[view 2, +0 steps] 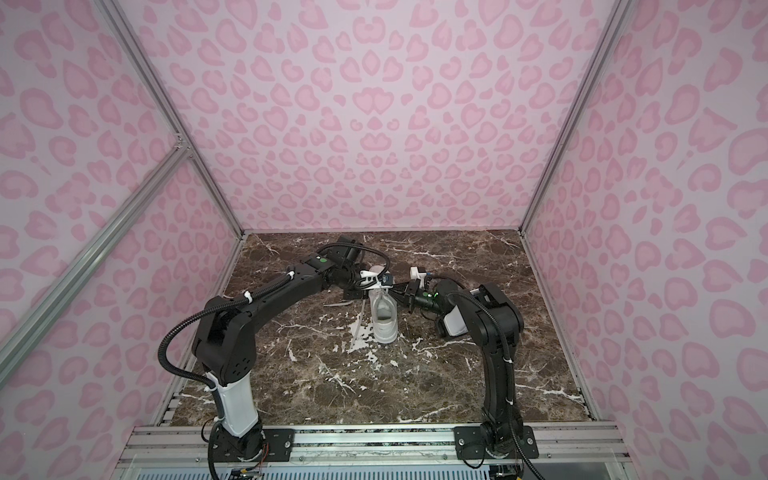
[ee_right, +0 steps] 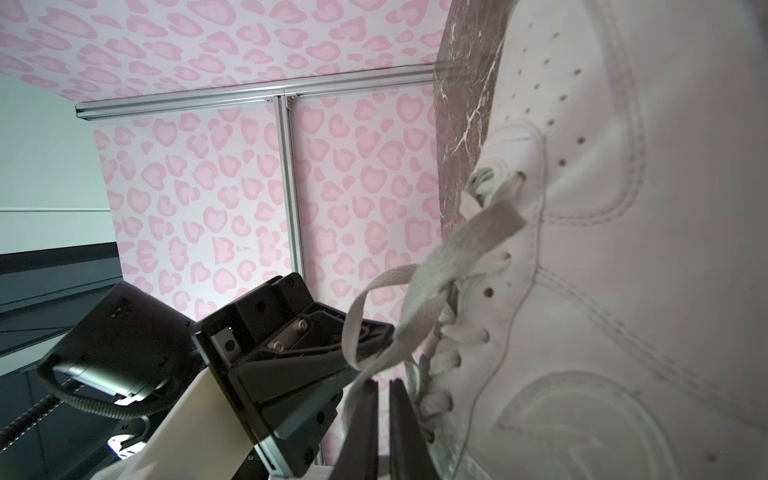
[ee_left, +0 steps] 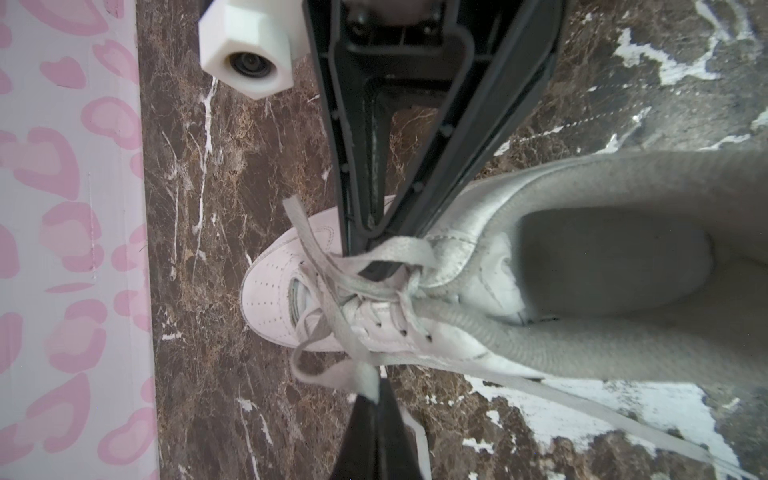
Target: Tie the shoes
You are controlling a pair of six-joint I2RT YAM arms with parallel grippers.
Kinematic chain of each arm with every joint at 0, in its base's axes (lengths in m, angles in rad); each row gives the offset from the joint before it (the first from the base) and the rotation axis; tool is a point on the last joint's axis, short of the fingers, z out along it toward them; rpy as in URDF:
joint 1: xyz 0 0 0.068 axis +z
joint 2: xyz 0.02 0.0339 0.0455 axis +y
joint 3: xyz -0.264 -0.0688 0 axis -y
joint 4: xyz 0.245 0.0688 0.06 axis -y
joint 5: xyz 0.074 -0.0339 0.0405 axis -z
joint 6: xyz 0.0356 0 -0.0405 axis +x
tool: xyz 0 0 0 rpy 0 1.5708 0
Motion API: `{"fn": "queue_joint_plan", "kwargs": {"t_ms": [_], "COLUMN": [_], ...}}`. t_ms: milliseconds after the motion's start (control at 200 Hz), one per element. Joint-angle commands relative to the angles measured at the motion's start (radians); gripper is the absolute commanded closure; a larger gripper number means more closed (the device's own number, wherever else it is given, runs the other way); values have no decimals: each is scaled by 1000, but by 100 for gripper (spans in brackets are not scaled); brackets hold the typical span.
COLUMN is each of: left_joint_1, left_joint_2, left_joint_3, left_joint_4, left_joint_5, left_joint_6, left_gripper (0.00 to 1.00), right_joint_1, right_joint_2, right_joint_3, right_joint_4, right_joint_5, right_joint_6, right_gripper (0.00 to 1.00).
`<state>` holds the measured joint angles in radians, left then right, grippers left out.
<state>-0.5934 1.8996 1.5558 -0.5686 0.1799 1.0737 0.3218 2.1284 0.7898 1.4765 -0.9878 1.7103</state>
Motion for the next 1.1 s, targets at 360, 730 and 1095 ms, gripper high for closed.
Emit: {"fn": "queue_joint_plan", "kwargs": {"t_ms": [360, 730, 1095], "left_joint_1": [-17, -20, -28], "left_joint_2": [30, 45, 65], "left_joint_3": [34, 56, 86], "left_joint_4": [-21, -45, -62], "left_joint_5": [37, 46, 53], "left_joint_6": [-1, -6, -6], "left_gripper": [97, 97, 97], "right_joint_1": [3, 6, 7], "right_joint_2": [13, 15, 14], "right_joint_3": [8, 18, 21], "right_joint_4": [52, 53, 64], "right_joint_5": [-8, -15, -15], "right_joint_6": [5, 6, 17], "right_gripper": [86, 85, 85]}}
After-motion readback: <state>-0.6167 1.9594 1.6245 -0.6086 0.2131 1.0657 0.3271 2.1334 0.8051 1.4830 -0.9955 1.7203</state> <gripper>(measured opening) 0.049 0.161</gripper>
